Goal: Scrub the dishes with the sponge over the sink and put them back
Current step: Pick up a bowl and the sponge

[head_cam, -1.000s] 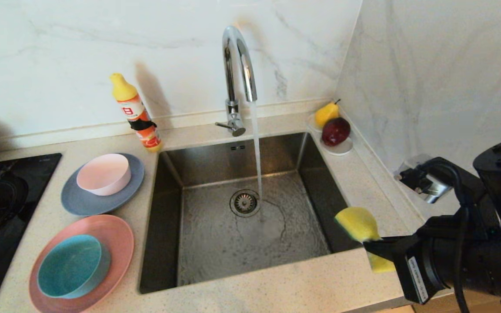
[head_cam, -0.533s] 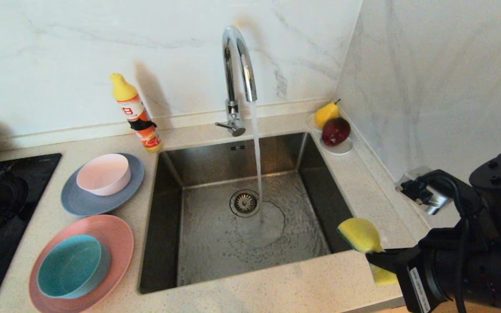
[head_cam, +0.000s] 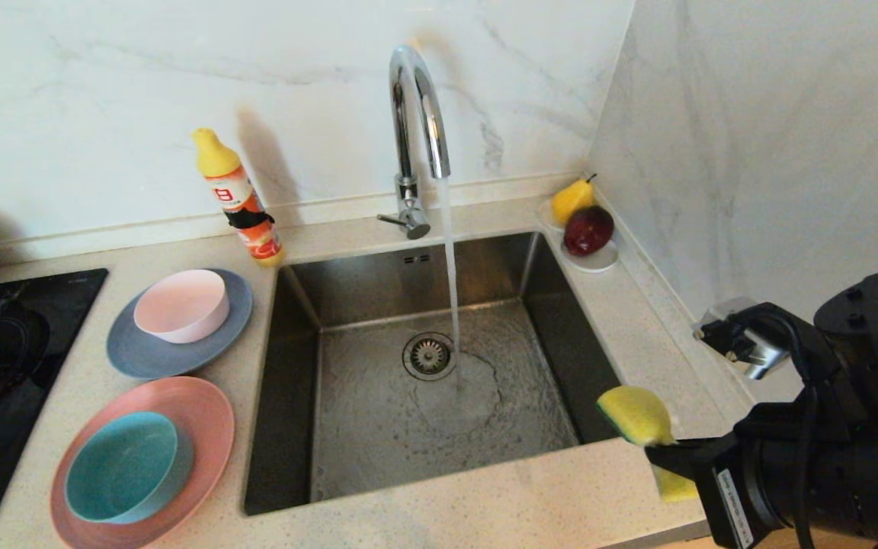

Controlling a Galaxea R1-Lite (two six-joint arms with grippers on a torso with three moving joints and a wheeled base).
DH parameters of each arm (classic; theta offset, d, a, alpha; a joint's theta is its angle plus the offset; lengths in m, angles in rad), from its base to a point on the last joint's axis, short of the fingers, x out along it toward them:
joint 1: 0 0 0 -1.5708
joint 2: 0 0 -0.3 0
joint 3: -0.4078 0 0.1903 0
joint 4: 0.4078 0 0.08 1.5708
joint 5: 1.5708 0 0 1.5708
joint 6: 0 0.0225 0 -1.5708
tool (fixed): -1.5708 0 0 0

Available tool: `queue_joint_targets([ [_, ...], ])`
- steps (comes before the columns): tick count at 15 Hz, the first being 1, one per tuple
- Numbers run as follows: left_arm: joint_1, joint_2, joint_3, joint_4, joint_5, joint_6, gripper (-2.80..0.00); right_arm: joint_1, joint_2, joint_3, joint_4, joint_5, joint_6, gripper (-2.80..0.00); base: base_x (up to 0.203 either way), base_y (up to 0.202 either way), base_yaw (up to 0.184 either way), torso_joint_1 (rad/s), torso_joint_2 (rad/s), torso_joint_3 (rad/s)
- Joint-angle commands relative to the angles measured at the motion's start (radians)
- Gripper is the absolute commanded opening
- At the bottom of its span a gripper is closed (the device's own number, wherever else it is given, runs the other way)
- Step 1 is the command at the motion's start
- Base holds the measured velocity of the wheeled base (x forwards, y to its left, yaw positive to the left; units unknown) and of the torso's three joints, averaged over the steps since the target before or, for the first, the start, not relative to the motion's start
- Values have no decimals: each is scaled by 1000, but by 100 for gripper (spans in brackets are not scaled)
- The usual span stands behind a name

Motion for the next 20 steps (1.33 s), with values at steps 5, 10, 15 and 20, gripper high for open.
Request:
queue_joint_targets([
  [5,1,582,-408,6,185,1,-280,-18,30,-36,1,-4,-1,-280,0,0,0,0,0,0],
  [10,40,1028,-679,-14,346,-7,-280,-19,89,-87,1,-8,2,-280,0,0,0,0,0,0],
  [15,260,1375,-852,-9,159,-47,-280,-19,94,-97,4,-9,-2,-280,0,0,0,0,0,0],
  [20,355,1547,-896,8,-45,-135,-280,-19,96,-97,3,-9,-4,-280,0,0,0,0,0,0],
])
